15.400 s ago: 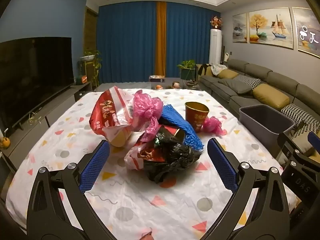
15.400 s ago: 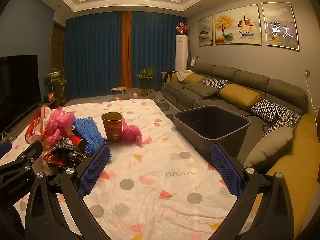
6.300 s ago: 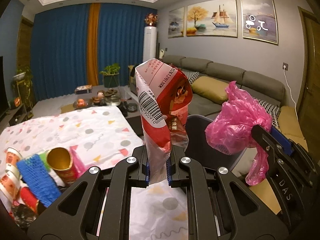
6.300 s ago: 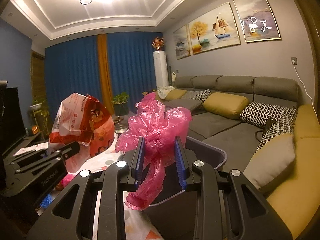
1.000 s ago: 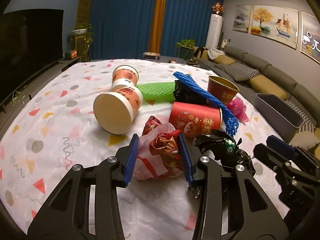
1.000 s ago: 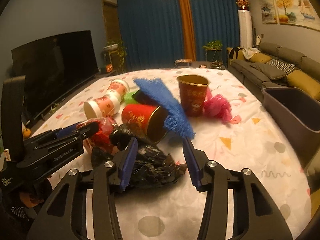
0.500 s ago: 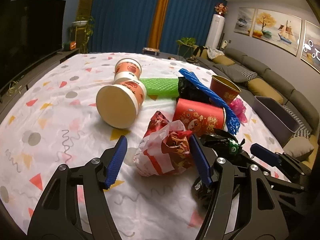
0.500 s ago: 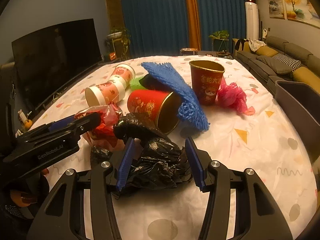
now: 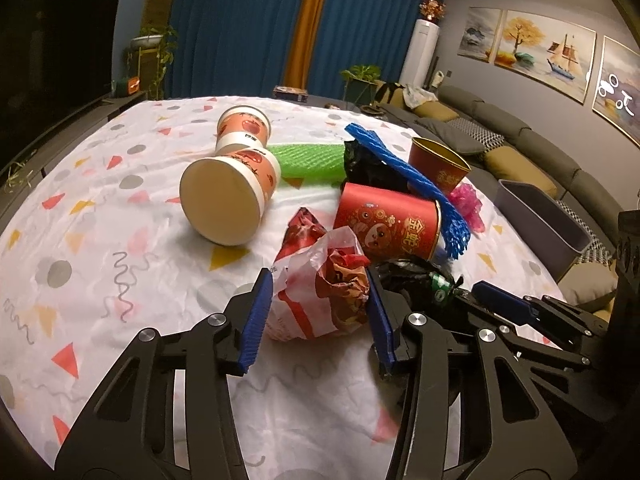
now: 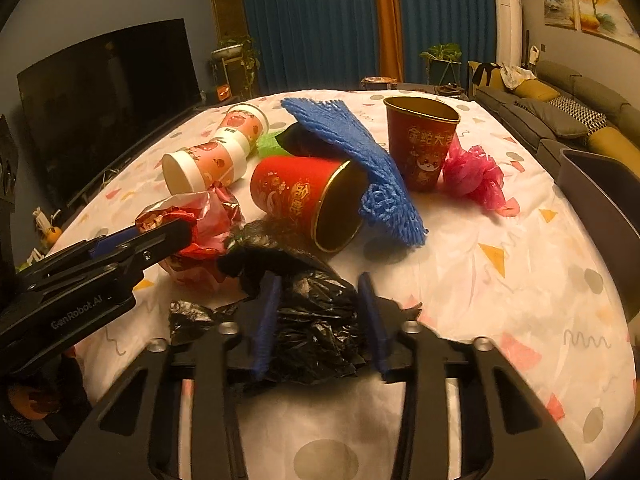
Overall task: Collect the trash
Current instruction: 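Grasp the black plastic bag with the right gripper while the left gripper grasps the white-red wrapper, then lift both held wrappers and carry them over the grey bin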
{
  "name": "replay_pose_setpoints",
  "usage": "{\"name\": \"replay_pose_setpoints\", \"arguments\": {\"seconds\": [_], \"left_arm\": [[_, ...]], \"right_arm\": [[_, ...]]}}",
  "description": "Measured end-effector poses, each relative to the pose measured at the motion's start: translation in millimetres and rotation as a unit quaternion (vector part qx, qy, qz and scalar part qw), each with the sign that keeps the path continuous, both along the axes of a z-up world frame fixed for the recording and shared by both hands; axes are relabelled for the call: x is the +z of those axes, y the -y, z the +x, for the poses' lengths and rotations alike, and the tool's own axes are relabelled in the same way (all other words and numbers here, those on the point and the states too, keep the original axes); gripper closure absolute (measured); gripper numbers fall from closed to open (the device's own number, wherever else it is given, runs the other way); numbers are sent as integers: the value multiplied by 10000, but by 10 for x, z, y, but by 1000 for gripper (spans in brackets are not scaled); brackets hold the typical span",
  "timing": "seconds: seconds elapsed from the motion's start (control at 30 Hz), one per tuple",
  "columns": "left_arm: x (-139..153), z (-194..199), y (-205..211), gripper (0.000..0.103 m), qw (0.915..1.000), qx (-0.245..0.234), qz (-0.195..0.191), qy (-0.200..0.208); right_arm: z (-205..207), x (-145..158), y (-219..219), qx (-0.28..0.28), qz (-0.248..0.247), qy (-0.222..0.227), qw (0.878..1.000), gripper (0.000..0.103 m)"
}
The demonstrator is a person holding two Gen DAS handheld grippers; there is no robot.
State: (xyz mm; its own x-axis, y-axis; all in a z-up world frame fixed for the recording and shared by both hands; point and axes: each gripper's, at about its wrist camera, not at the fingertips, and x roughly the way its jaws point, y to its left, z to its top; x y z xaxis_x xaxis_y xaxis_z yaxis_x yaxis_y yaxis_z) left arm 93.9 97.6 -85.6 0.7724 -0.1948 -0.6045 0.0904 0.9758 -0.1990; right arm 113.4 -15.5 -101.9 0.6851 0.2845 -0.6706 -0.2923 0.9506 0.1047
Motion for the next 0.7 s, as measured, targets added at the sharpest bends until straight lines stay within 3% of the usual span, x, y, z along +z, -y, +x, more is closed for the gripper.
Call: {"name": "replay_pose_setpoints", "arguments": {"seconds": [0.1, 0.27, 0.7], "left_arm": [[1, -12, -1, 60, 10000, -18, -9, -3], [13, -53, -1, 71, 10000, -15, -1, 42], [170, -243, 28, 81, 9993, 65, 85, 365]], "right_arm": [[-26, 10, 31, -10, 45, 35, 10000, 76], [-144, 58, 126, -64, 129, 196, 9997, 81], [-436, 303, 477, -377, 382, 673, 9963, 82]]}}
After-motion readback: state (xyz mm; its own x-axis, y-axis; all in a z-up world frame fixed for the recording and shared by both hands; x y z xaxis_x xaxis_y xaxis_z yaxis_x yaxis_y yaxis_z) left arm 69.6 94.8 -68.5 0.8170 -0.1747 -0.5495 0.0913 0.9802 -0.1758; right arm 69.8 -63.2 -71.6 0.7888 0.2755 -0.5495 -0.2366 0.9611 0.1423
